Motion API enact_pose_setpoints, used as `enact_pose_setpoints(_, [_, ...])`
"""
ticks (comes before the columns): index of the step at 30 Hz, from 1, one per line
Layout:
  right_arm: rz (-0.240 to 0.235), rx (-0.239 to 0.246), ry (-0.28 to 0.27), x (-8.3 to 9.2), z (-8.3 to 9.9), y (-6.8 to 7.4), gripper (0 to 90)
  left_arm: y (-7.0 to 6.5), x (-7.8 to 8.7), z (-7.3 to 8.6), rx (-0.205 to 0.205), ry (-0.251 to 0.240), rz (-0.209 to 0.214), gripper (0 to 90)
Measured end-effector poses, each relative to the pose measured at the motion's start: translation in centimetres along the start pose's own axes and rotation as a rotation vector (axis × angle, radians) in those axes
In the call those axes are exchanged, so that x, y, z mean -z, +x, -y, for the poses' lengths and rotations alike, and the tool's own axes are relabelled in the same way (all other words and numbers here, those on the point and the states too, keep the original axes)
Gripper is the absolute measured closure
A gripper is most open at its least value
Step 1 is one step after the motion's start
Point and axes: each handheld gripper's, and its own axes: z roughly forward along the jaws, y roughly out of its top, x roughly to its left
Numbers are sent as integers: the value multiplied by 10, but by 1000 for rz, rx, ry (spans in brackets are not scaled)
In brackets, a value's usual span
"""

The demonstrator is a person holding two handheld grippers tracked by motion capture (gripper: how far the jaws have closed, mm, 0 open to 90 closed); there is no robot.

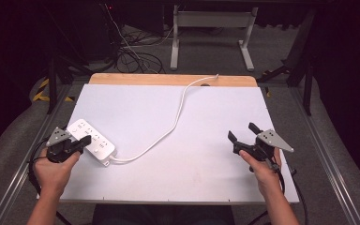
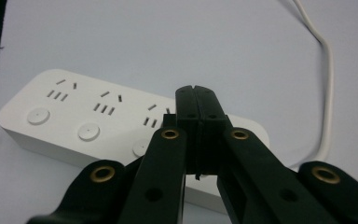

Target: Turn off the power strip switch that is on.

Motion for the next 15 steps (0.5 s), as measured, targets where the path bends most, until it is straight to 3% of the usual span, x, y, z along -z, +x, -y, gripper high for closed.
enact_pose_setpoints(6, [-4,1,2,-2,0,1,113,-4,-7,2,-21,69,33,900])
enact_pose_setpoints(15, [-8,8,10,-4,0,1,118,-5,-14,4,-26,137,34,900])
